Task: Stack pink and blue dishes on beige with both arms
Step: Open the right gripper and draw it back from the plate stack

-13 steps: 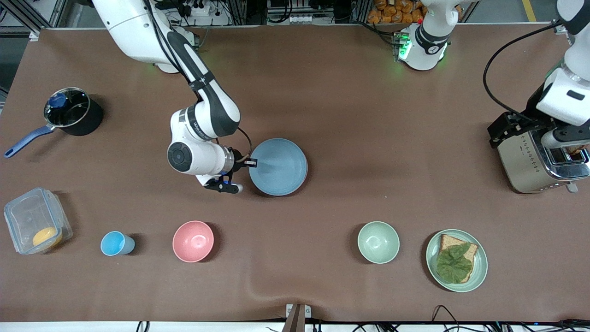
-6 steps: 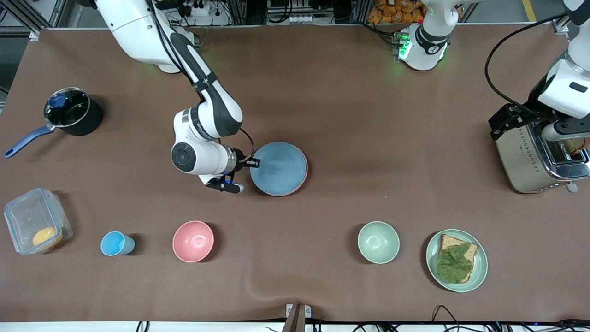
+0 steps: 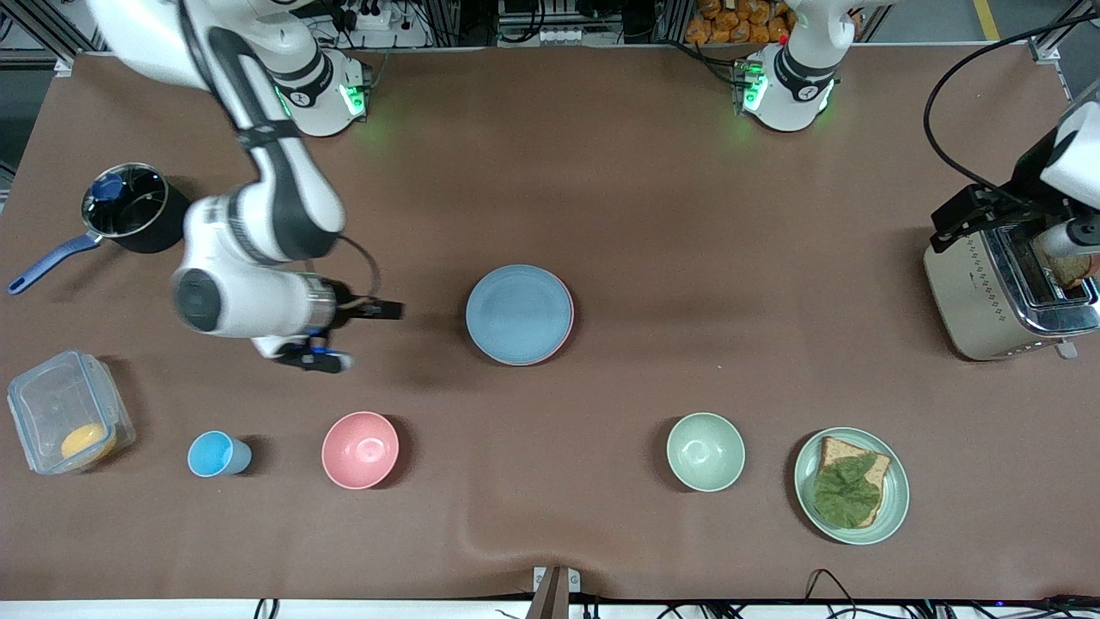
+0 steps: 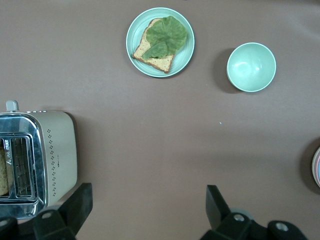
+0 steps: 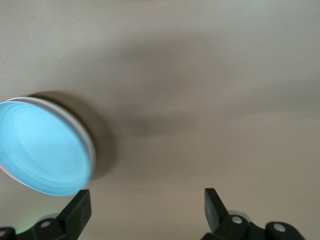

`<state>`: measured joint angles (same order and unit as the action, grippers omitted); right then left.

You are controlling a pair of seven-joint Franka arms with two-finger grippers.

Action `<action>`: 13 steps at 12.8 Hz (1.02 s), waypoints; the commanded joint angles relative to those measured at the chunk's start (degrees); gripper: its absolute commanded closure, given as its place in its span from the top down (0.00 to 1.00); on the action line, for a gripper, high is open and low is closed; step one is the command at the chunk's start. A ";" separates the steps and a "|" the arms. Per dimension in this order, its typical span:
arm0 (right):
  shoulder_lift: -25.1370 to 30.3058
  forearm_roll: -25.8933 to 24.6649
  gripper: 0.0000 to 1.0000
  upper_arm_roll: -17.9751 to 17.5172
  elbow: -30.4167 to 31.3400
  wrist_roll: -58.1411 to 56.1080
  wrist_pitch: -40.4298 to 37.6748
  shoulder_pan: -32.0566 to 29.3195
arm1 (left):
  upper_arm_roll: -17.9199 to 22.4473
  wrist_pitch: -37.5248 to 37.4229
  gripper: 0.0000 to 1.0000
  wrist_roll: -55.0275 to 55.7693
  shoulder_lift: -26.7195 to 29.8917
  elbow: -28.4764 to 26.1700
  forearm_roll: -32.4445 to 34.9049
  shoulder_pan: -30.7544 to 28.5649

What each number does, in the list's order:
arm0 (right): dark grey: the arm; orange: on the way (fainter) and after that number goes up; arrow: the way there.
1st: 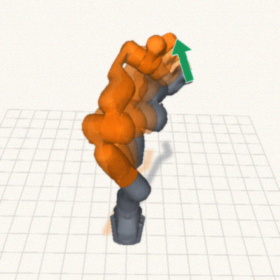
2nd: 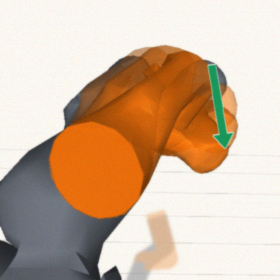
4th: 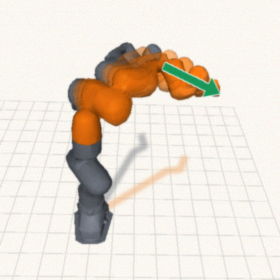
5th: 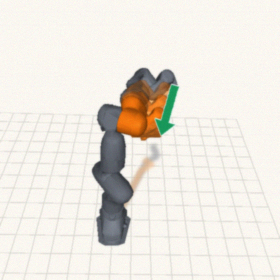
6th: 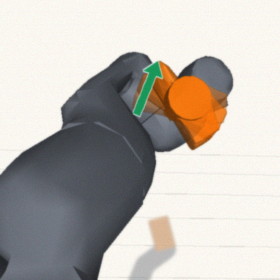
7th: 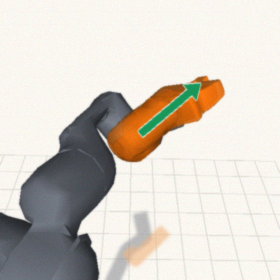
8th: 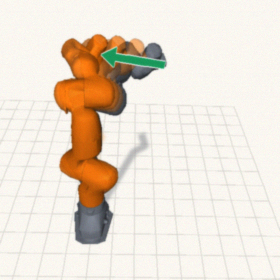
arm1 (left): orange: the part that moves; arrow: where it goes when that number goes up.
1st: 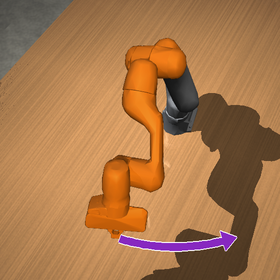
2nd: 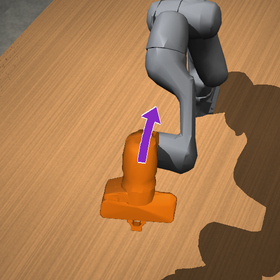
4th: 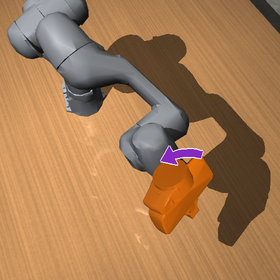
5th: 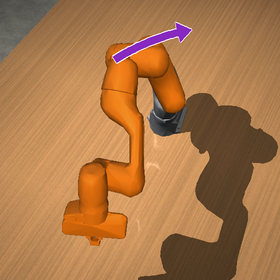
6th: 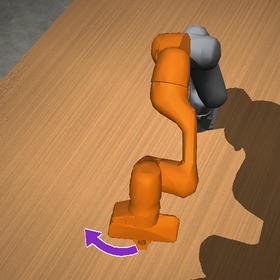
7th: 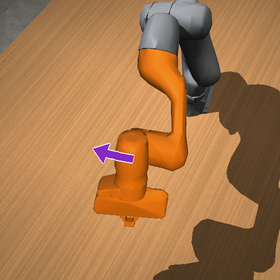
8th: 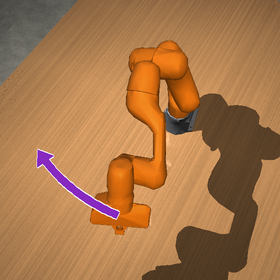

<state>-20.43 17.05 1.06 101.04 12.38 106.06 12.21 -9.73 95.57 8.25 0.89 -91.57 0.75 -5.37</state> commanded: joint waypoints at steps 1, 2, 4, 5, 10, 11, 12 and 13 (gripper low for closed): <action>6.17 -5.86 1.00 -1.06 1.71 -8.48 -4.09 -6.74 | 0.50 -2.40 1.00 -1.04 -0.27 1.40 -0.49 0.72; 8.28 -8.93 1.00 -1.06 1.71 -11.30 -5.59 -9.11 | 0.41 -2.93 1.00 -1.21 -0.28 1.49 -0.40 0.80; 13.11 -10.81 1.00 -1.06 1.36 -18.84 -7.27 -12.55 | -0.11 -4.60 1.00 -1.04 -0.36 3.15 -1.01 0.98; 15.14 -11.07 1.00 -1.06 0.83 -20.89 -7.88 -13.78 | -0.20 -5.13 1.00 -1.04 -0.36 3.85 -0.84 1.33; 23.15 -14.41 1.00 -2.29 -2.67 -18.20 -14.82 -12.92 | -0.12 -6.36 1.00 -1.04 -0.36 3.95 -0.40 1.51; 23.16 -14.50 1.00 -2.29 -3.90 -17.31 -15.79 -12.92 | -0.12 -6.62 1.00 -0.95 -0.36 4.12 -0.48 1.59; 23.07 -14.50 1.00 -2.29 -4.61 -17.30 -15.89 -12.92 | -0.12 -7.76 1.00 -1.04 -0.45 4.12 -0.83 1.59; 23.07 -14.59 1.00 -2.21 -4.71 -17.30 -15.80 -12.92 | -0.12 -8.29 1.00 -0.95 -0.62 4.21 -0.84 1.77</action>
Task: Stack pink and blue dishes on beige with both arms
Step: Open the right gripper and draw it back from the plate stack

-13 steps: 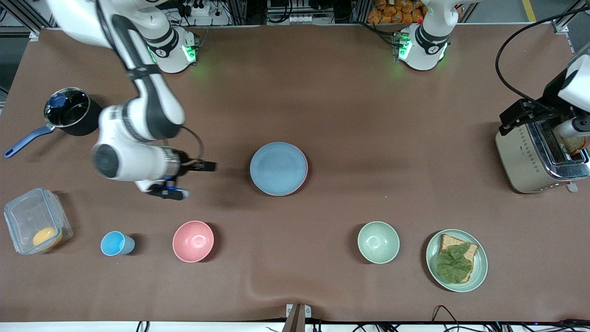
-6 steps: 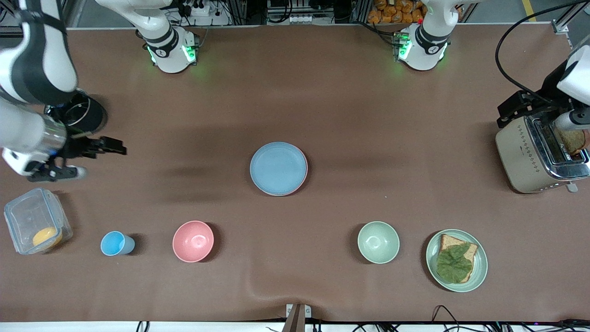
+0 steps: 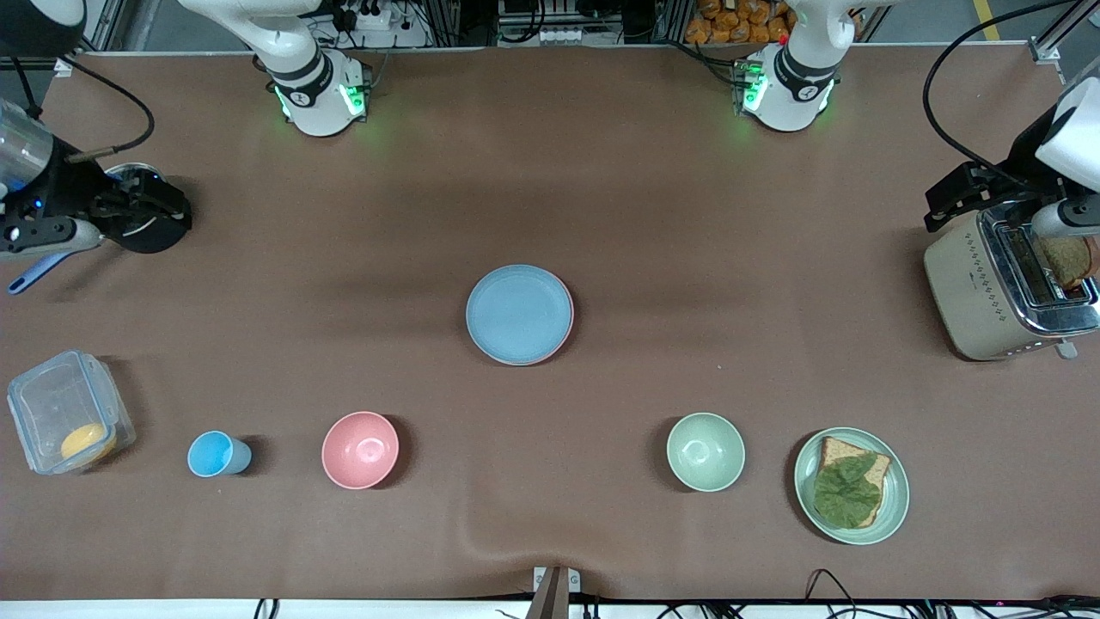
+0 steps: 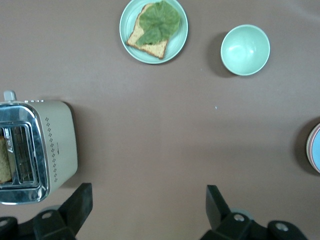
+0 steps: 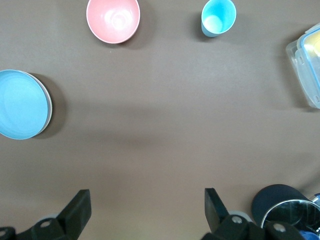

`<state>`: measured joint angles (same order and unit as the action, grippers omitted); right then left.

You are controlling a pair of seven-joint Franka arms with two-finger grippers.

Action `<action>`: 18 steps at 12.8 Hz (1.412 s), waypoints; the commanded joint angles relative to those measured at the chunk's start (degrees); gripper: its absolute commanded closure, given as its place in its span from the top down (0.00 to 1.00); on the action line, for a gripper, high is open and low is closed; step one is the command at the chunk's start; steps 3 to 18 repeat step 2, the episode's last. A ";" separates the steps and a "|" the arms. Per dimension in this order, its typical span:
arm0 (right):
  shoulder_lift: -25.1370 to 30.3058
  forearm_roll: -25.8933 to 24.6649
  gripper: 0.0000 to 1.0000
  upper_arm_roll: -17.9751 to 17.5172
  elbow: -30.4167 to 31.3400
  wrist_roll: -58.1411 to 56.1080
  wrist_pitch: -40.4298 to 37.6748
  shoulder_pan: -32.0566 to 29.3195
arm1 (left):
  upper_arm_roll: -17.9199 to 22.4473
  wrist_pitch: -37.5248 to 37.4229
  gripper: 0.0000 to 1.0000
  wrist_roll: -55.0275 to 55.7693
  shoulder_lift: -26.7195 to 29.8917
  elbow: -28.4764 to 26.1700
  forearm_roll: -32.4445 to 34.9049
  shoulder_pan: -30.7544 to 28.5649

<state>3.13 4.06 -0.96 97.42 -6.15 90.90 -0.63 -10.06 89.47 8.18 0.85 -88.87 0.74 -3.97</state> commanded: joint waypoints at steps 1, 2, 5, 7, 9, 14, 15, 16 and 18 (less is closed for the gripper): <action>-0.49 -2.29 1.00 -0.19 -1.26 1.22 -0.54 -0.16 | 0.31 -2.28 1.00 -0.89 -0.58 1.50 -0.74 0.72; -0.49 -4.13 1.00 -0.27 -1.35 1.31 -0.54 -0.08 | 0.31 -2.28 1.00 -0.89 -0.58 1.50 -0.74 0.72; -0.49 -4.13 1.00 -0.27 -1.35 1.31 -0.54 -0.08 | 0.31 -2.28 1.00 -0.89 -0.58 1.50 -0.74 0.72; -0.49 -4.13 1.00 -0.27 -1.35 1.31 -0.54 -0.08 | 0.31 -2.28 1.00 -0.89 -0.58 1.50 -0.74 0.72; -0.49 -4.13 1.00 -0.27 -1.35 1.31 -0.54 -0.08 | 0.31 -2.28 1.00 -0.89 -0.58 1.50 -0.74 0.72; -0.49 -4.13 1.00 -0.27 -1.35 1.31 -0.54 -0.08 | 0.31 -2.28 1.00 -0.89 -0.58 1.50 -0.74 0.72; -0.49 -4.13 1.00 -0.27 -1.35 1.31 -0.54 -0.08 | 0.31 -2.28 1.00 -0.89 -0.58 1.50 -0.74 0.72; -0.49 -4.13 1.00 -0.27 -1.35 1.31 -0.54 -0.08 | 0.31 -2.28 1.00 -0.89 -0.58 1.50 -0.74 0.72; -0.49 -4.13 1.00 -0.27 -1.35 1.31 -0.54 -0.08 | 0.31 -2.28 1.00 -0.89 -0.58 1.50 -0.74 0.72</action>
